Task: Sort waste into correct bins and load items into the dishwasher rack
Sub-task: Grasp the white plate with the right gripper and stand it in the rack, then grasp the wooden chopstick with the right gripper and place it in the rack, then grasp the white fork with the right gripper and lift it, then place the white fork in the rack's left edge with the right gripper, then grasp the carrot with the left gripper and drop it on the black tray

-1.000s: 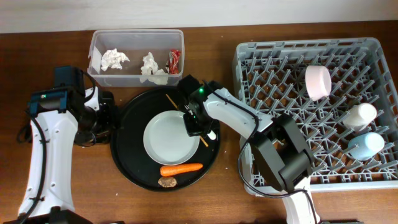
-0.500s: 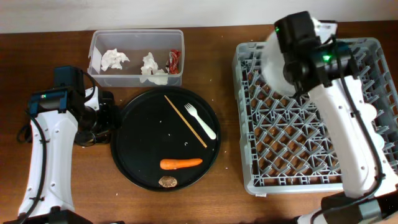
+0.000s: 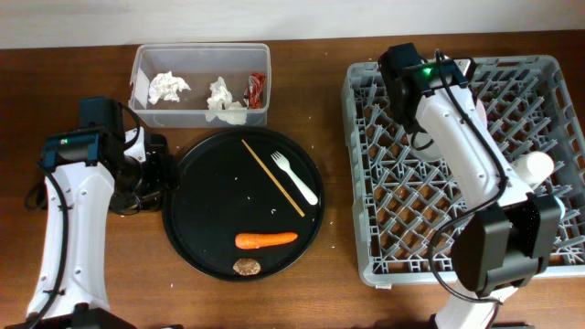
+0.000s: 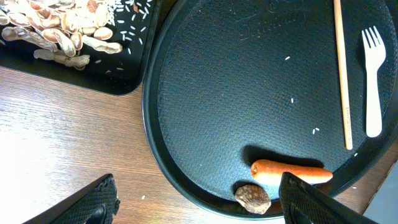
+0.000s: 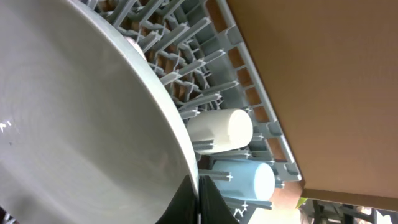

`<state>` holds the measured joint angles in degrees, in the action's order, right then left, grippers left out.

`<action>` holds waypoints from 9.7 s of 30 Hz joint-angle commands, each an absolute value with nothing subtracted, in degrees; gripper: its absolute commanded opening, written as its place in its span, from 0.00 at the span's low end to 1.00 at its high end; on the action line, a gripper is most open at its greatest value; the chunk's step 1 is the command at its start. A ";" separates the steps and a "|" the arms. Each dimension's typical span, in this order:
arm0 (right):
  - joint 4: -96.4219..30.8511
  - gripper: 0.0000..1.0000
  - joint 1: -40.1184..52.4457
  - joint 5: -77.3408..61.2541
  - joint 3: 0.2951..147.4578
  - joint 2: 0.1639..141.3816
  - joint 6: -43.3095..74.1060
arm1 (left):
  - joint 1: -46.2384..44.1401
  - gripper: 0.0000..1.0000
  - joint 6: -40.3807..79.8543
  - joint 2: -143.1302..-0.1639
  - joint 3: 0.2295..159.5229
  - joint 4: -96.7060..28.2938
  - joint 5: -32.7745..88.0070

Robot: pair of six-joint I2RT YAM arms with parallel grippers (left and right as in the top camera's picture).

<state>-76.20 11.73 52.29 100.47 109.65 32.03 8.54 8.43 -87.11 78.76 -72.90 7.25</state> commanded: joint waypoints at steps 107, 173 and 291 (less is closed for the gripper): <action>-62.81 0.49 25.39 3.55 79.92 85.73 15.07 | 8.64 0.94 8.32 -86.54 75.05 -71.64 8.54; -45.98 0.43 35.62 -3.77 88.33 121.91 4.73 | 8.64 0.94 8.32 -86.54 75.05 -71.66 8.54; -80.84 0.98 6.66 -2.17 80.31 74.35 6.26 | -8.19 0.01 50.39 -77.01 56.31 -43.77 -9.89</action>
<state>-80.79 7.05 -1.61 80.25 74.22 6.83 -17.04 53.01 -78.91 54.57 -44.31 -5.87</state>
